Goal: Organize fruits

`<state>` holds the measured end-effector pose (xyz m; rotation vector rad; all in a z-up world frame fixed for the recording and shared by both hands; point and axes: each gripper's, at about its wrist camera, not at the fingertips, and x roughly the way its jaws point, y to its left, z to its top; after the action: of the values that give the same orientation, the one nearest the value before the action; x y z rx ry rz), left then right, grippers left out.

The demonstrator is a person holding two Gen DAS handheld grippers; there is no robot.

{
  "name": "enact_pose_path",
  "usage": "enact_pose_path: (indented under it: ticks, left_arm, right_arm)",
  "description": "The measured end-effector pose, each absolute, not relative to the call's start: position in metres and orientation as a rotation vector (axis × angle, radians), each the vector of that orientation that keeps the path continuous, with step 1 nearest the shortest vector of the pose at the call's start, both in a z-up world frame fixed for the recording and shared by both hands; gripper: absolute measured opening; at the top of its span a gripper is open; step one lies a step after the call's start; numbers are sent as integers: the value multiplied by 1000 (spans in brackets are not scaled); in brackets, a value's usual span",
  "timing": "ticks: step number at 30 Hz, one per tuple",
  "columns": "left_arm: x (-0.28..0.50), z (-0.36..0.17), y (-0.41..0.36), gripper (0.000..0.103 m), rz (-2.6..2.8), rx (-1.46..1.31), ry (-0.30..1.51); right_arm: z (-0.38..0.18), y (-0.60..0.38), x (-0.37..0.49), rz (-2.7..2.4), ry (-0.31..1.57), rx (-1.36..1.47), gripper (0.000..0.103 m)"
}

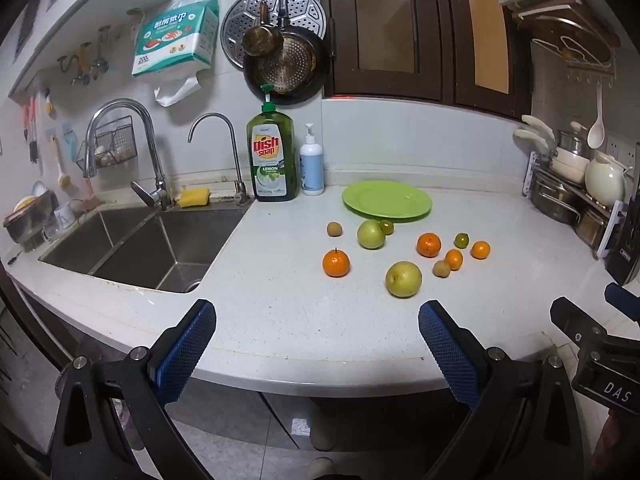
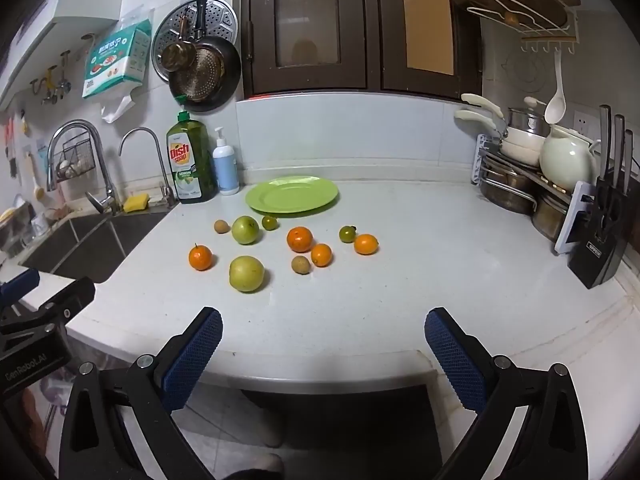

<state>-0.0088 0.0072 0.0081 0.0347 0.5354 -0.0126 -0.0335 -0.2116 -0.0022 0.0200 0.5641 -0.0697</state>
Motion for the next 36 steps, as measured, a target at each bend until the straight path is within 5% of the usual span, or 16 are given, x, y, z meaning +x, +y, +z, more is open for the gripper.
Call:
enact_pose_path:
  ticks: [36]
  left_arm:
    - [-11, 13, 7, 103, -12, 38, 514]
  right_arm:
    - [0, -212, -36, -71, 550, 19, 103]
